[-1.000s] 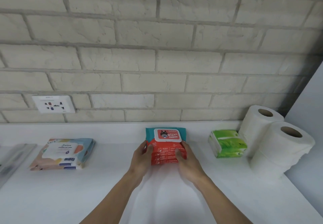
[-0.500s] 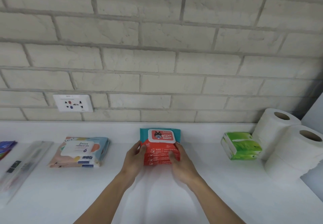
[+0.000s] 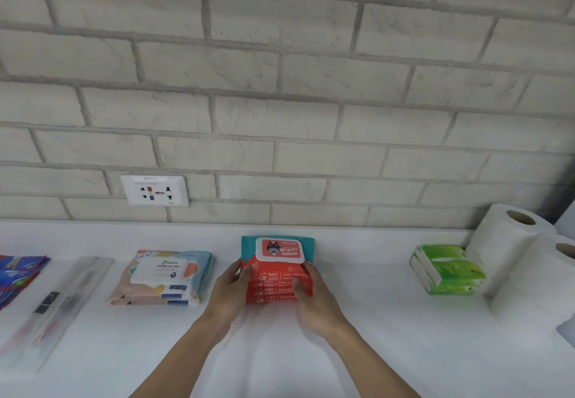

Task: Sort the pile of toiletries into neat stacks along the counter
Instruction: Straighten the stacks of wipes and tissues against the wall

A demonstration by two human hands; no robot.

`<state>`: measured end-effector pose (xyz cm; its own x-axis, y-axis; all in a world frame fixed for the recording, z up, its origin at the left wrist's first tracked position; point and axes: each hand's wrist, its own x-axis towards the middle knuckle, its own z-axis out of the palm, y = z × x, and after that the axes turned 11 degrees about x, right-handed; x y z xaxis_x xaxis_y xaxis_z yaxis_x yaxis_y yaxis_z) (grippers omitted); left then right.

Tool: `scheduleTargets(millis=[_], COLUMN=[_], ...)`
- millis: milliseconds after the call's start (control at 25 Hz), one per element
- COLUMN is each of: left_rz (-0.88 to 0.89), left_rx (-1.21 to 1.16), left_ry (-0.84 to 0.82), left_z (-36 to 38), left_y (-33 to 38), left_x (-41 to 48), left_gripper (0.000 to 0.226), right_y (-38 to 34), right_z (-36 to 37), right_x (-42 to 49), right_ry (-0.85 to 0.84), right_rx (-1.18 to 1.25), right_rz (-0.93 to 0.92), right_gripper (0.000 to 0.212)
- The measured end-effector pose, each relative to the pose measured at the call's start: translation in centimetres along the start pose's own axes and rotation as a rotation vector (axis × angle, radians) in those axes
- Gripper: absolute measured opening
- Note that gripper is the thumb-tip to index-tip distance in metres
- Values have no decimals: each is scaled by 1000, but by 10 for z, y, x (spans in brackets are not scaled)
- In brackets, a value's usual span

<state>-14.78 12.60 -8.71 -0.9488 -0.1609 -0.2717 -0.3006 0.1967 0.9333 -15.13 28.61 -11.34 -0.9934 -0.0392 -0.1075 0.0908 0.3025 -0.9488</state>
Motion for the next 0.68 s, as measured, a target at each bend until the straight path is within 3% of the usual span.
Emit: scheduleTargets(millis=[400, 680], left_rz=[-11, 108], left_rx=[-13, 83], left_ry=[-29, 58], left_z=[-13, -34], left_y=[-4, 12], left_x=[6, -4], left_gripper=[43, 48], right_y=[-3, 9], right_z=[6, -1], right_x=[0, -16], right_ry=[32, 210], right_rx=[34, 136], right_rz=[6, -23], right_gripper=[48, 41])
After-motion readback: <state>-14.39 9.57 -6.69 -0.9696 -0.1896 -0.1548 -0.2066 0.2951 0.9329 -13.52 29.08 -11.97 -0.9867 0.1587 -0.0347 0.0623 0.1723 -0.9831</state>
